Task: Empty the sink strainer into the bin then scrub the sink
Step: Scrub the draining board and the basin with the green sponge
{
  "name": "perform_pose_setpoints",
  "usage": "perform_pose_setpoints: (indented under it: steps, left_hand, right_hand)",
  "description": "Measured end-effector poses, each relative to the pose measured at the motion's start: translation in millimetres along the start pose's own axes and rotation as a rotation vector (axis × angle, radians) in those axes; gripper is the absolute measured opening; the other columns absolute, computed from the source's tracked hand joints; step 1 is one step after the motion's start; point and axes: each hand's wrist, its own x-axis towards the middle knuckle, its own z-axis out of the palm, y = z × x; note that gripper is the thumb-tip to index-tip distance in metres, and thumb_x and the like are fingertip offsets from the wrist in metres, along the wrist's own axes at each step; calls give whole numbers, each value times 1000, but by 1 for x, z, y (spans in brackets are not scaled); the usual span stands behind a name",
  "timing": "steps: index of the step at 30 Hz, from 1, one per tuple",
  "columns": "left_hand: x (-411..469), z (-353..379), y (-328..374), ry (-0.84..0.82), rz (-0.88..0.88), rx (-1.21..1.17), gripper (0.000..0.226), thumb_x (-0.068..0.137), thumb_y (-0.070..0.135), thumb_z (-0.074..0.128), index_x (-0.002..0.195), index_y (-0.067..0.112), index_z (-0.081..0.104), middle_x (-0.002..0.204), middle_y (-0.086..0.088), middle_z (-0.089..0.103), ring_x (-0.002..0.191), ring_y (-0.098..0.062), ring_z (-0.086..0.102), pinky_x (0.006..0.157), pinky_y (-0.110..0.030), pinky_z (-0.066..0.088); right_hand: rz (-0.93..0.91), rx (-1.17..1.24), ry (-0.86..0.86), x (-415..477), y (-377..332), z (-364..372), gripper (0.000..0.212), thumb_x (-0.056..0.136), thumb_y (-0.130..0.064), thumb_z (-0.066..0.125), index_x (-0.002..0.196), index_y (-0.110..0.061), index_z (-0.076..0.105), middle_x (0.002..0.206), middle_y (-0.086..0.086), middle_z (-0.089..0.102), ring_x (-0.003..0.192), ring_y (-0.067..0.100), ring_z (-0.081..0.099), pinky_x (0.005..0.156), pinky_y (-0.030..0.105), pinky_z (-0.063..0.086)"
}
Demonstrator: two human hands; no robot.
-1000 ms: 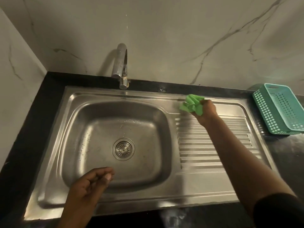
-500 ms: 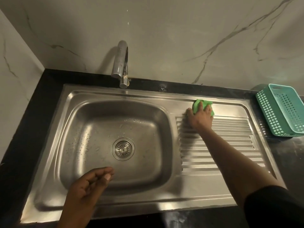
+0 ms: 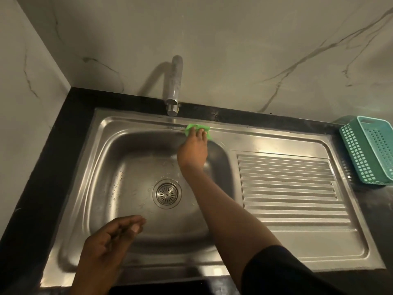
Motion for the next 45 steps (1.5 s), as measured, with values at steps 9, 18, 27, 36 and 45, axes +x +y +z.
perform_pose_setpoints:
  steps: [9, 18, 27, 36, 45]
  left_hand:
    - [-2, -2, 5, -34, 30, -24, 25, 91, 14, 72, 101, 34, 83, 104, 0, 84, 102, -17, 80, 94, -29, 61]
    - [-17, -27, 2, -11, 28, -34, 22, 85, 29, 71, 101, 40, 82, 105, 4, 84, 102, -11, 79, 94, -34, 62]
    - [-23, -63, -14, 103, -5, -104, 21, 77, 37, 75, 97, 35, 84, 105, 1, 84, 102, -13, 80, 94, -46, 57]
    - [-22, -61, -11, 69, 10, -64, 22, 79, 38, 74, 98, 39, 83, 107, 3, 84, 105, -13, 79, 100, -50, 57]
    - [-34, -49, 7, 30, 72, -24, 15, 91, 35, 77, 105, 38, 82, 108, 3, 84, 107, -16, 79, 100, -48, 58]
  right_hand:
    - [-243, 61, 82, 8, 19, -25, 65, 91, -7, 62, 152, -26, 52, 162, 6, 45, 135, 33, 59, 100, 48, 58]
    - [-1, 4, 75, -3, -19, 23, 70, 99, -6, 52, 164, -8, 27, 170, 21, 24, 160, 35, 20, 130, 45, 23]
    - [-338, 40, -66, -51, -157, 85, 62, 109, -16, 45, 165, -7, 18, 171, 24, 13, 160, 41, 8, 130, 52, 16]
    - [-709, 146, -364, -55, -133, 70, 72, 98, 7, 50, 163, -16, 33, 173, 10, 23, 161, 27, 15, 128, 44, 26]
    - [-865, 248, -697, -149, -92, 52, 65, 101, -5, 57, 161, -20, 38, 173, 3, 24, 160, 21, 18, 129, 31, 16]
